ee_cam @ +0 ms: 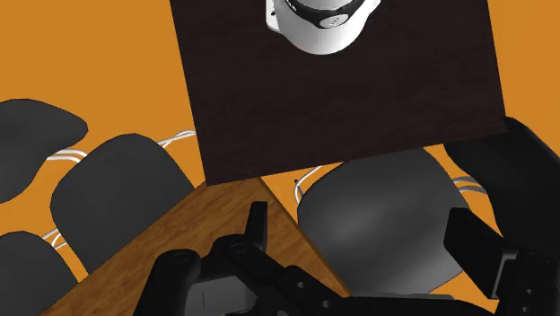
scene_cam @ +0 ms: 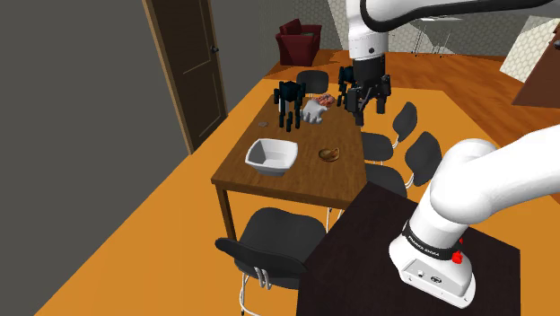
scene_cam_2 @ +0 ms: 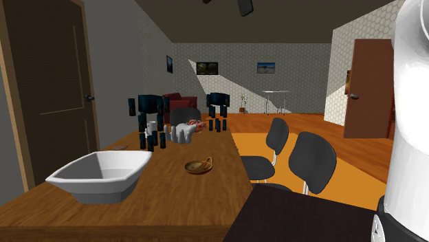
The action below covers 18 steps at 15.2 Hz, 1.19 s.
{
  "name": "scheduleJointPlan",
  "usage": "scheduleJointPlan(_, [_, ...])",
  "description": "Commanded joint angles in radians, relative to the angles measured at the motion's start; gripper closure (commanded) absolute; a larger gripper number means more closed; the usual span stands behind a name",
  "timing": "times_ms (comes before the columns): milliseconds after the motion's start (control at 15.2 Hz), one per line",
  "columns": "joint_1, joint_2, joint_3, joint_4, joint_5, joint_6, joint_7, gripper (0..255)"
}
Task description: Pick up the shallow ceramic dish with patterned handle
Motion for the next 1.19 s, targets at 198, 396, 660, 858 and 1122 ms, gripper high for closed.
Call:
scheduleJointPlan(198, [-0.023, 0.041, -0.066, -0.031, -0.029, 0.094, -0.05, 0])
scheduleJointPlan(396, [-0.044, 0.098, -0.131, -0.048, -0.052, 0.191, -0.1, 0])
scheduleJointPlan(660, [-0.065, 0.197, -0.22, -0.052, -0.066, 0.32, -0.171, 0])
scheduleJointPlan(858, [-0.072, 0.287, -0.286, -0.04, -0.061, 0.414, -0.23, 0])
scheduleJointPlan(1122, [-0.074, 0.427, -0.372, -0.003, -0.021, 0.532, -0.322, 0])
